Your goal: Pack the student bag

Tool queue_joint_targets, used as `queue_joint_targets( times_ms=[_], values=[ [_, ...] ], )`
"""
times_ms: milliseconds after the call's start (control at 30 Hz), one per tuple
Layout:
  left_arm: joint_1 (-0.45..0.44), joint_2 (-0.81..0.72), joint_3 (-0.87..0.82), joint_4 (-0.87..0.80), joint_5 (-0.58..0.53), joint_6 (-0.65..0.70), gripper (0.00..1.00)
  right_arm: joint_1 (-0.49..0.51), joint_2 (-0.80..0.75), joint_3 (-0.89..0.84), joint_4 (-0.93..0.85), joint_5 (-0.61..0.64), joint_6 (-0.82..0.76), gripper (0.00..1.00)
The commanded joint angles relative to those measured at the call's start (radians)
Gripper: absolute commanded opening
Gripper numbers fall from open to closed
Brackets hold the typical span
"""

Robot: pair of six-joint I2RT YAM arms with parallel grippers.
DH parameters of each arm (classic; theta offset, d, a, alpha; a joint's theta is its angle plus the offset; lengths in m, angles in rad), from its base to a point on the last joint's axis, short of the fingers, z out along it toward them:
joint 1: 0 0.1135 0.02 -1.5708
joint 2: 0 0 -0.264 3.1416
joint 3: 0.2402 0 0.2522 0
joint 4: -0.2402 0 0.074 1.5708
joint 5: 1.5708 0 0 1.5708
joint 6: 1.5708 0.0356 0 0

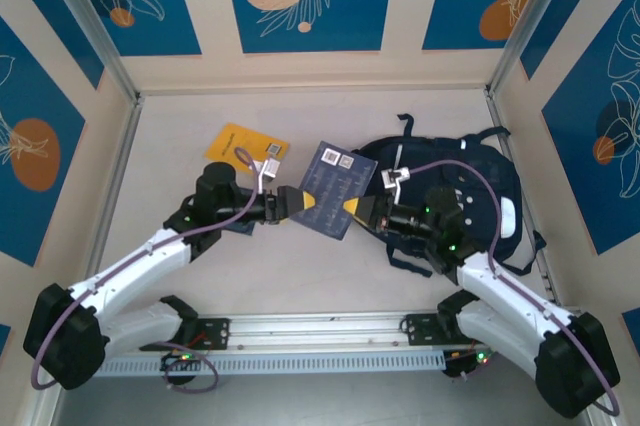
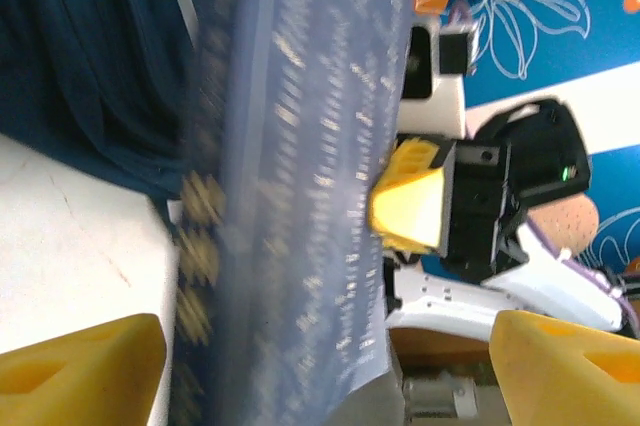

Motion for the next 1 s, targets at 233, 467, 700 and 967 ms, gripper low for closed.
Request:
queue_joint_targets(
  times_ms=[233,467,700,967],
  values=[
    [-0.052,0.06,-0.036,0.286,-0.231,-0.214,0.85,0.161,-0.061,-0.011,0.144,0.577,0.1,0.0],
    [-0.109,0.107,-0.005,0.35,-0.314,-0.217,0.79,0.223,-0.005,-0.013,0.198,0.684,0.125,0.0],
    [-0.142,0.186,0.028,0.41,-0.332,-0.212,0.62,0.258,0.045,-0.007,0.247,0.717,0.155,0.0],
    [-0.151,0.196,0.053,0.407,-0.339,-0.191,0.25,0.285,0.042,-0.021,0.235,0.762,0.138,0.0]
  ],
)
